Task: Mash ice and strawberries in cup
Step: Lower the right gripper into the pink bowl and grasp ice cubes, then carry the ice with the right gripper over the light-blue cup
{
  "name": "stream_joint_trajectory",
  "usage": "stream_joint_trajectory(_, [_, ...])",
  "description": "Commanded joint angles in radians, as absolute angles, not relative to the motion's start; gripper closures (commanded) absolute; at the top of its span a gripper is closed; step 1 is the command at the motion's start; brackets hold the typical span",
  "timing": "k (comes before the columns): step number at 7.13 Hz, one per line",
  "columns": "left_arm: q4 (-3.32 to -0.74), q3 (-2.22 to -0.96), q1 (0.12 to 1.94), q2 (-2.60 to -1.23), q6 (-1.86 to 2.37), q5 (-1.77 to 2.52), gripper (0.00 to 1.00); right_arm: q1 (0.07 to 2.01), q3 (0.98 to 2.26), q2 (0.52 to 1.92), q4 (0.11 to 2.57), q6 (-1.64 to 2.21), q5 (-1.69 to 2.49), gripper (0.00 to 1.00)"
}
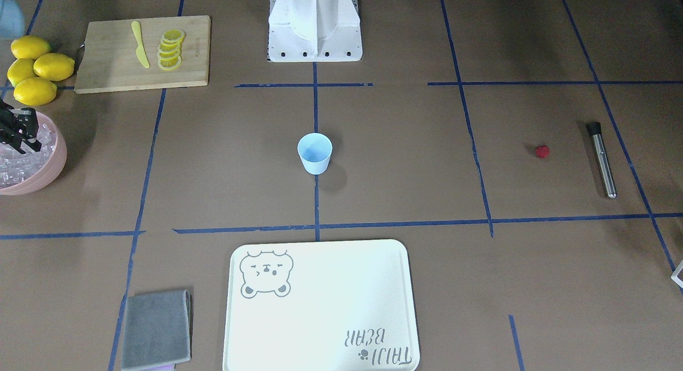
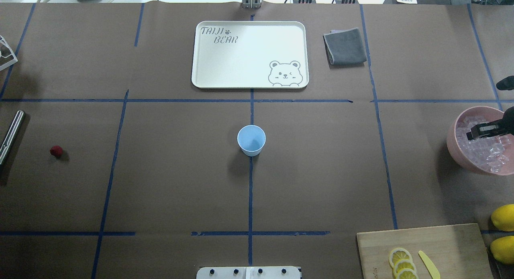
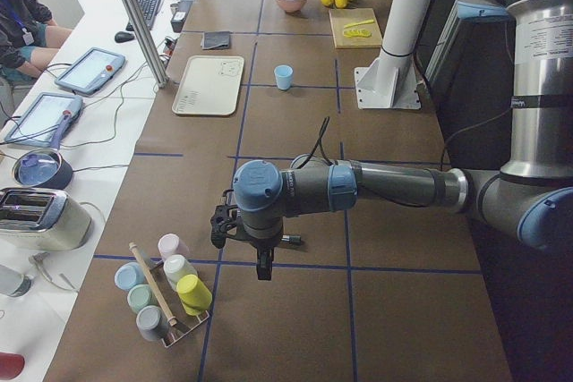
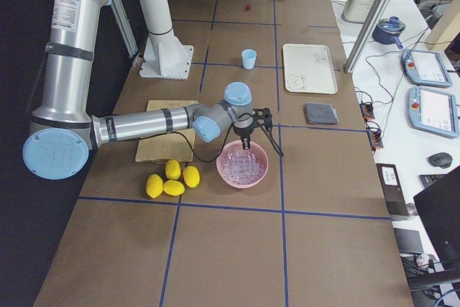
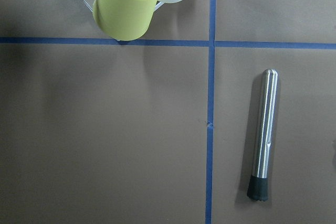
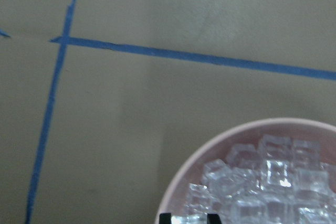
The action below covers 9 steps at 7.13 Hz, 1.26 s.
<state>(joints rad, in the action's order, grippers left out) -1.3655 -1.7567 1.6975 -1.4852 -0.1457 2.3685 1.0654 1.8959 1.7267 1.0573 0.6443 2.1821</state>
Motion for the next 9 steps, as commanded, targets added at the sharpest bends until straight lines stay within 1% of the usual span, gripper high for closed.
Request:
stream_joint_trajectory(1, [-1.365,-1.758,1.697,-1.485,-0.146,2.372,0.00,1.051,1.940,1.634,1.061,0.675,2.183,0.93])
stream_joint_trajectory(2, [-1.364,-1.759,1.697,-1.485,-0.146,2.373,0.00,0.975,1.948,1.570,1.062,0.745,2.148,0.94])
stream_joint_trajectory(4, [-1.365,-1.759,1.697,-1.486,-0.146,2.375,0.00,0.736,1.936,1.388,1.133,0.973,1.928,0.92])
stream_joint_trajectory(6, [-1.368,-1.759,1.695,-1.486,-0.146,2.375,0.00,0.567,1.922,1.085,1.518,1.069,1.749,0.89])
stream_joint_trajectory(7, [-1.368,-1.758,1.694,-1.486,-0.146,2.375,0.00,0.522,1.867,0.969,1.572,1.139,1.699,0.88])
stream_joint_trajectory(8, [-1.368,-1.758,1.694,-1.486,-0.146,2.375,0.00,0.484,1.803,0.887,1.574,1.219,1.684,0.88])
stream_joint_trajectory(9, [-1.367,-1.758,1.694,-1.486,-0.146,2.375,0.00,0.450,1.766,0.841,1.572,1.261,1.652,0.86])
